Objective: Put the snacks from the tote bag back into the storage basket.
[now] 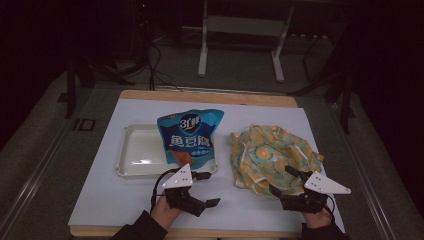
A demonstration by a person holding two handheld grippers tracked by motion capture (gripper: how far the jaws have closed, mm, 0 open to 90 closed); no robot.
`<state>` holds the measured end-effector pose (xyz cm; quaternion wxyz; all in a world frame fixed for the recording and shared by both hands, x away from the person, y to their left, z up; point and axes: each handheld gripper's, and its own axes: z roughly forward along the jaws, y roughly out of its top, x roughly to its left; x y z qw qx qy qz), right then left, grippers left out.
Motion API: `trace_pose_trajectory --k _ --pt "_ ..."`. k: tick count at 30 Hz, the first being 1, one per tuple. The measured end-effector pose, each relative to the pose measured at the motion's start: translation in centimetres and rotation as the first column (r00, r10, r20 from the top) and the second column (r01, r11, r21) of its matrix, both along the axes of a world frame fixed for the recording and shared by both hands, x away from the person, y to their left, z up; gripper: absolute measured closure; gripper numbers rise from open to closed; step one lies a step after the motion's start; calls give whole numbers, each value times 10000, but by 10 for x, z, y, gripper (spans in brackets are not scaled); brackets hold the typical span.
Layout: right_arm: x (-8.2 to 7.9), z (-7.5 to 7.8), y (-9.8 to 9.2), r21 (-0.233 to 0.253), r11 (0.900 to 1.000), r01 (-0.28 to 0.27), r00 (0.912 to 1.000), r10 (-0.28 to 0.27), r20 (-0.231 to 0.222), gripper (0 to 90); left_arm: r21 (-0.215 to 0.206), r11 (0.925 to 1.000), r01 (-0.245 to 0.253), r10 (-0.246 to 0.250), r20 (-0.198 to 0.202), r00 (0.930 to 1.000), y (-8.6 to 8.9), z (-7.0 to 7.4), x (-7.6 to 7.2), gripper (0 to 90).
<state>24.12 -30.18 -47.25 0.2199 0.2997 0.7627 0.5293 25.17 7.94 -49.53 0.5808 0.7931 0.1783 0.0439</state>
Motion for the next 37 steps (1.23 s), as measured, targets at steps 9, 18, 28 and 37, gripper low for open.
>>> trace_pose_trajectory --k 9,18,28,37 --pt "1 -4 -2 -220 9992 339 9993 -335 188 143 283 9993 -236 230 213 9995 -1 -8 -4 150" --pt "2 -5 -4 -98 9994 341 9993 -339 161 143 103 9997 -221 218 244 9995 1 -8 -4 150" --pt "2 -6 -4 -89 9993 351 9992 -350 172 144 174 9994 -293 288 279 9992 3 -9 -5 150" --pt "2 -6 -5 -81 9992 388 9990 -386 217 144 115 9992 -383 379 329 9987 4 -9 -5 150"
